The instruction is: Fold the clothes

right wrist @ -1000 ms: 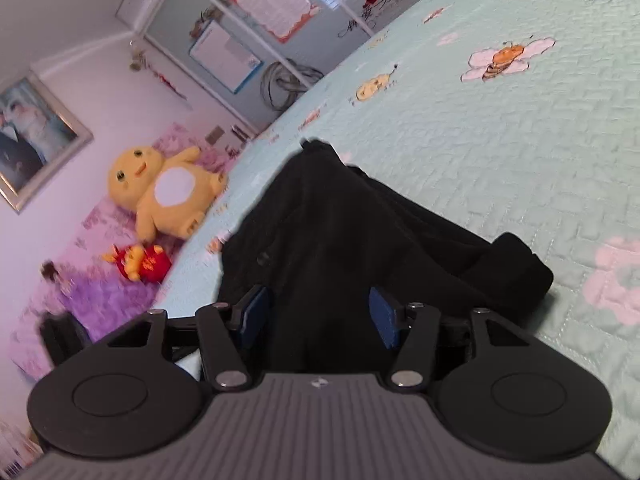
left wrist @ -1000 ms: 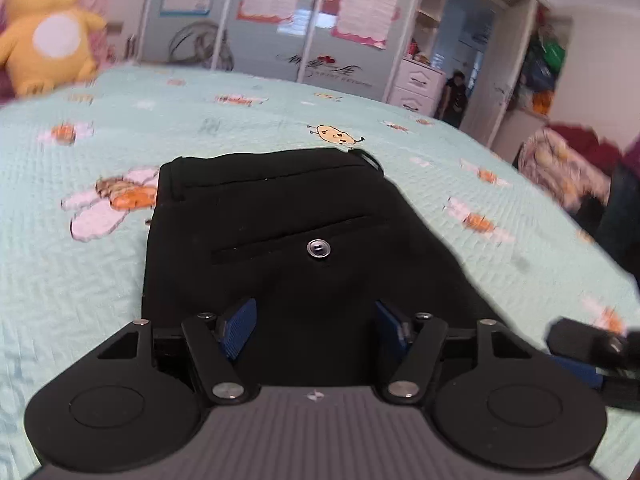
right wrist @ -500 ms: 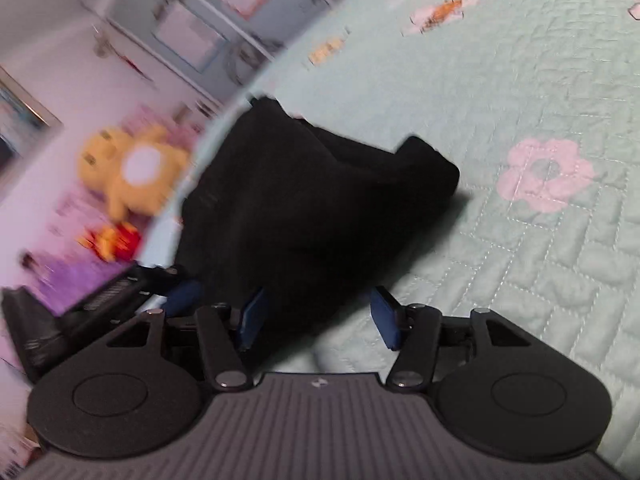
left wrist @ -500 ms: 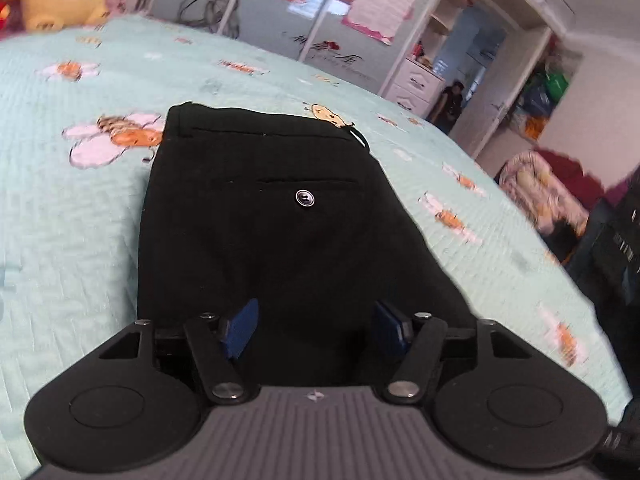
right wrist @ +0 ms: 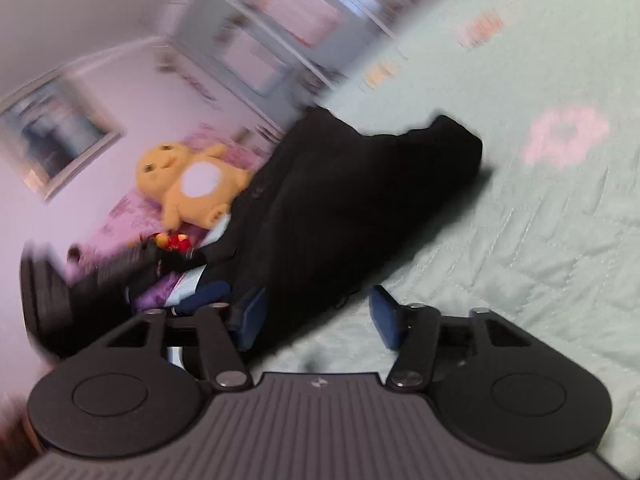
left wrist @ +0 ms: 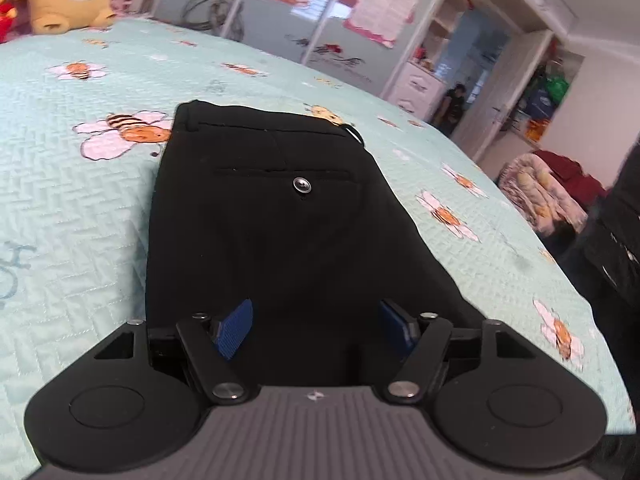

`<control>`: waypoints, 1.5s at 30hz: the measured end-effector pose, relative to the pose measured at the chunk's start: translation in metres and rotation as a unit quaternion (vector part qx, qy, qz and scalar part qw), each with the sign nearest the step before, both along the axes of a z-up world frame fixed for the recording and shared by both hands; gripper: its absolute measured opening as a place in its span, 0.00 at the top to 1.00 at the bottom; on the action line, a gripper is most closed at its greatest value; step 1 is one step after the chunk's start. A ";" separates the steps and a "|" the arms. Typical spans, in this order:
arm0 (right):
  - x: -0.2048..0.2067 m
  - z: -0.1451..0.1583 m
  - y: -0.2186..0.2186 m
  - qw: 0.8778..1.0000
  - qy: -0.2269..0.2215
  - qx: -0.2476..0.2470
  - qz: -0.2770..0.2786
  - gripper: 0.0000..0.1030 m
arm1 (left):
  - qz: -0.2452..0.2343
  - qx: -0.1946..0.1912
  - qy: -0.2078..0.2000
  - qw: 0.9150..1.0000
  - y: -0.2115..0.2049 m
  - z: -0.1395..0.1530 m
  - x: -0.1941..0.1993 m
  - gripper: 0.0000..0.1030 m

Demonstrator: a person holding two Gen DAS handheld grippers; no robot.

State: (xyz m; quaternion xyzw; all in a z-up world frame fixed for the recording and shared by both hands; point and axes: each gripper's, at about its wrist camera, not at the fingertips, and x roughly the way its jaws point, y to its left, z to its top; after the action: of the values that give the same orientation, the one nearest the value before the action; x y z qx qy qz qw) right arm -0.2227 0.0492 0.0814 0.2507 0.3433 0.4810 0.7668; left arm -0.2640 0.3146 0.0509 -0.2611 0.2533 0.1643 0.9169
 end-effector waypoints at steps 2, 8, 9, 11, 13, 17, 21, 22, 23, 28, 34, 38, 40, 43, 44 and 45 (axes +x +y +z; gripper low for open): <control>0.000 0.005 0.003 1.000 -0.009 0.002 0.016 0.34 | -0.007 0.005 -0.012 1.000 -0.009 0.006 0.001 0.33; -0.006 0.016 -0.011 0.998 -0.047 0.022 -0.028 0.33 | -0.065 0.061 -0.012 0.996 -0.041 0.002 0.030 0.34; -0.009 0.023 -0.014 0.996 -0.075 0.022 -0.045 0.33 | -0.058 0.048 -0.005 0.997 -0.037 -0.009 0.035 0.34; -0.012 0.034 -0.021 0.989 -0.125 0.026 -0.070 0.33 | -0.047 0.025 0.007 0.999 -0.030 -0.029 0.044 0.33; -0.007 0.034 -0.023 0.985 -0.151 0.019 -0.083 0.31 | -0.043 0.032 -0.003 0.999 -0.030 -0.030 0.042 0.32; 0.021 0.015 -0.020 0.995 -0.065 0.006 -0.075 0.31 | -0.024 0.006 0.006 1.000 -0.029 -0.017 0.042 0.37; 0.028 0.006 -0.025 0.996 -0.039 0.031 -0.080 0.31 | -0.040 0.024 -0.034 0.998 -0.042 0.000 0.044 0.41; 0.028 0.004 -0.025 0.996 -0.037 0.034 -0.080 0.31 | -0.047 0.039 -0.041 0.997 -0.046 0.002 0.046 0.41; 0.029 0.003 -0.026 0.996 -0.034 0.036 -0.079 0.31 | -0.053 0.049 -0.044 0.996 -0.049 0.003 0.050 0.41; 0.023 -0.002 -0.023 0.996 -0.029 0.035 -0.079 0.31 | -0.007 -0.043 -0.044 0.998 -0.028 -0.032 0.061 0.40; 0.016 0.000 -0.021 0.996 -0.039 0.009 -0.079 0.31 | 0.006 -0.065 -0.047 0.997 -0.028 -0.020 0.045 0.42; 0.015 0.000 -0.017 0.996 -0.044 -0.011 -0.078 0.31 | -0.003 -0.069 -0.065 0.995 -0.032 -0.015 0.031 0.35; 0.014 0.000 -0.014 0.996 -0.046 -0.020 -0.077 0.30 | -0.007 -0.088 -0.045 0.995 -0.030 -0.025 0.032 0.36; 0.013 0.001 -0.012 0.995 -0.048 -0.031 -0.076 0.30 | -0.004 -0.110 -0.057 0.992 -0.025 -0.026 0.026 0.37; 0.013 0.001 -0.011 0.995 -0.049 -0.035 -0.075 0.30 | -0.006 -0.130 -0.061 0.990 -0.022 -0.023 0.022 0.37; 0.012 0.001 -0.010 0.995 -0.050 -0.038 -0.075 0.30 | -0.007 -0.149 -0.064 0.987 -0.019 -0.021 0.019 0.37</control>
State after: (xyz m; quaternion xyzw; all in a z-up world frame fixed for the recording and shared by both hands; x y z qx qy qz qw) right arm -0.2108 0.0394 0.0828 0.2217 0.3028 0.4206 0.8260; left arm -0.2448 0.2957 0.0300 -0.4028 0.2177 0.1013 0.8832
